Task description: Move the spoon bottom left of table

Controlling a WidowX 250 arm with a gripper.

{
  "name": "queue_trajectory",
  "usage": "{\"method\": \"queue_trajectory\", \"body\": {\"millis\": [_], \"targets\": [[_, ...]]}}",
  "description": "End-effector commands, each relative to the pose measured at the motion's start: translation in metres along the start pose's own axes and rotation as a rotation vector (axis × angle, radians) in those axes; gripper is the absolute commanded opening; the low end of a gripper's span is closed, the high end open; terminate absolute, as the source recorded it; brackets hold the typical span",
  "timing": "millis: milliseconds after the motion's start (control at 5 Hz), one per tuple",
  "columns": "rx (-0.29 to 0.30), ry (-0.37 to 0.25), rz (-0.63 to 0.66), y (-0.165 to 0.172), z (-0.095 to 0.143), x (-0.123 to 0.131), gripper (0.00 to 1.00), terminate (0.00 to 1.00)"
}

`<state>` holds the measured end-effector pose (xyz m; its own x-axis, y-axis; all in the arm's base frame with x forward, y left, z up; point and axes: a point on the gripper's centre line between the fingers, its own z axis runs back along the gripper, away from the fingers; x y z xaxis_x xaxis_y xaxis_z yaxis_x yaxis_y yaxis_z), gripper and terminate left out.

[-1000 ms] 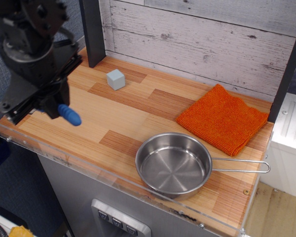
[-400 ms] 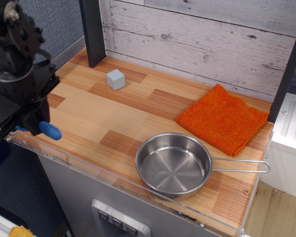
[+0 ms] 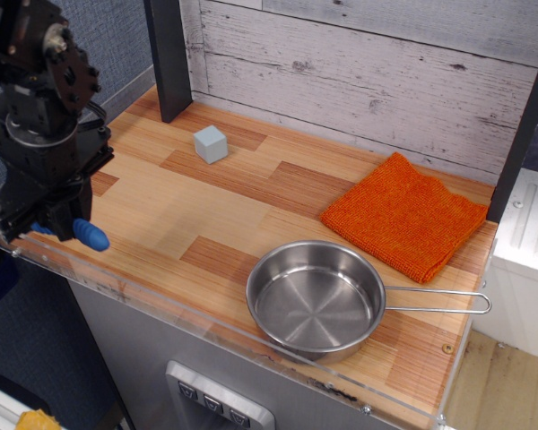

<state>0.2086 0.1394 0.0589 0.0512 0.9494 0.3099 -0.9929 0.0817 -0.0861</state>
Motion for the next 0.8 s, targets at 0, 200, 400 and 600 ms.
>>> {"method": "queue_trajectory", "body": {"millis": [0,200,400,600], "targets": [[-0.029,-0.024,-0.073,-0.038,-0.003,0.007,0.00,0.00],[-0.023,-0.017,-0.093,-0.043,-0.005,0.005,0.00,0.00],[-0.015,-0.011,-0.114,-0.043,-0.010,0.001,0.00,0.00],[-0.031,-0.010,-0.108,-0.041,-0.016,-0.003,0.00,0.00]]}}
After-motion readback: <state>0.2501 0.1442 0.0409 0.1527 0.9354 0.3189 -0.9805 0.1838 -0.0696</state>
